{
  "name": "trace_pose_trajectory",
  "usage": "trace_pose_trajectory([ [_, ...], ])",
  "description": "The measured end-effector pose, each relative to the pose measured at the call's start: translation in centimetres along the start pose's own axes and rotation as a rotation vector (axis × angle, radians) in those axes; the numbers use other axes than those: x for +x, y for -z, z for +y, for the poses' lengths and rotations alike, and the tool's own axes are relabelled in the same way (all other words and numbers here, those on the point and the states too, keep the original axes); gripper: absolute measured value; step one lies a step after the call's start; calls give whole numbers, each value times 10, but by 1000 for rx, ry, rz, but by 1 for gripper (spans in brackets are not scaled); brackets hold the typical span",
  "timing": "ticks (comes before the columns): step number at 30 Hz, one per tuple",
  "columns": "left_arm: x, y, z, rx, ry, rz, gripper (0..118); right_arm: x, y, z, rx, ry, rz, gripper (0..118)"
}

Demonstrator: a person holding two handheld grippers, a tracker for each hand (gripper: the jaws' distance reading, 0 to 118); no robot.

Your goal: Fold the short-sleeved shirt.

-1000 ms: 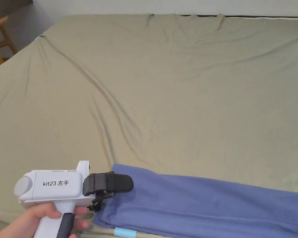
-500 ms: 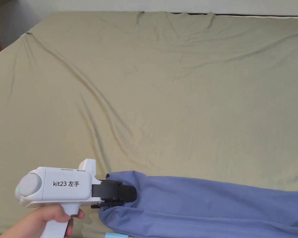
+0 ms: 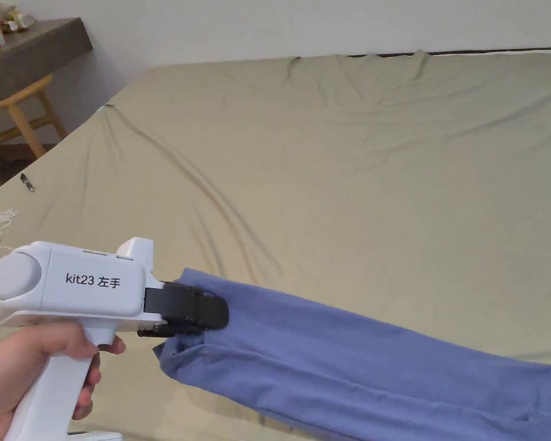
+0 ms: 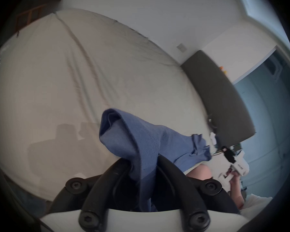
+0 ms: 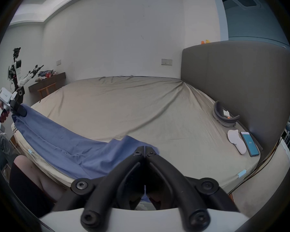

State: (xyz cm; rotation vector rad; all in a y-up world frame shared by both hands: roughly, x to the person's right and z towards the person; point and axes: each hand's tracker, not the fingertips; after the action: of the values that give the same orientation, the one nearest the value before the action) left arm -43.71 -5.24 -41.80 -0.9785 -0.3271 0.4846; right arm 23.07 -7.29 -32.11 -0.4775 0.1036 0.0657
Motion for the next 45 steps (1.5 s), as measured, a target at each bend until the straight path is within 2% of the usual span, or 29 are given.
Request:
trace_pose_trajectory([
  [5, -29, -6, 8, -101, -52, 290, 7, -3, -2, 4, 17, -4, 46, 0],
  [8, -18, -1, 7, -131, -98, 388, 7, -4, -3, 4, 17, -2, 66, 0],
  [11, 34, 16, 5, -169, -31, 351, 7, -6, -2, 3, 4, -21, 75, 0],
  [13, 57, 30, 8, -182, -137, 221, 7, -4, -3, 3, 0, -4, 92, 0],
  [14, 72, 41, 9, -207, -130, 211, 7, -4, -3, 4, 0, 23, 106, 0],
  [17, 116, 74, 5, -279, 11, 249, 7, 1, -2, 4, -13, 123, 180, 0],
  [22, 149, 136, 2, -336, 60, 252, 7, 3, -8, 4, 15, 82, 164, 0],
  [23, 155, 150, 0, -350, 73, 257, 11, 6, -9, 4, 18, 90, 172, 0],
  [24, 160, 163, -1, -359, 74, 253, 22, 8, -10, 2, 19, 96, 172, 0],
  [25, 166, 174, -3, -359, 73, 240, 41, 10, -10, 0, 20, 98, 167, 0],
  [26, 172, 184, -6, -359, 84, 204, 69, 11, -9, -2, 12, 99, 158, 0],
  [27, 179, 192, -8, -365, 106, 182, 81, 14, -7, -4, -9, 107, 148, 0],
  [28, 187, 195, -11, -358, 111, 168, 83, 17, -5, -6, -24, 125, 142, 0],
  [30, 205, 189, -15, -345, 140, 103, 82, 22, -2, -9, -46, 158, 147, 0],
  [31, 210, 181, -14, -330, 154, 67, 78, 23, 0, -9, -49, 166, 145, 0],
  [33, 213, 154, -13, -263, 185, 32, 27, 23, 0, -9, -51, 165, 147, 0],
  [34, 211, 143, -14, -219, 210, 58, 27, 22, 0, -8, -50, 164, 149, 0],
  [35, 208, 137, -17, -190, 240, 112, 16, 21, 0, -7, -46, 164, 155, 0],
  [36, 204, 134, -22, -163, 289, 215, 0, 21, 1, -7, -44, 164, 165, 0],
  [40, 184, 152, -49, -193, 445, 519, 0, 10, 8, -6, -60, 139, 197, 0],
  [42, 176, 169, -59, -214, 409, 519, 0, 4, 10, -6, -72, 120, 209, 0],
  [45, 186, 194, -67, -223, 334, 386, 0, -5, 13, -5, -76, 76, 219, 0],
])
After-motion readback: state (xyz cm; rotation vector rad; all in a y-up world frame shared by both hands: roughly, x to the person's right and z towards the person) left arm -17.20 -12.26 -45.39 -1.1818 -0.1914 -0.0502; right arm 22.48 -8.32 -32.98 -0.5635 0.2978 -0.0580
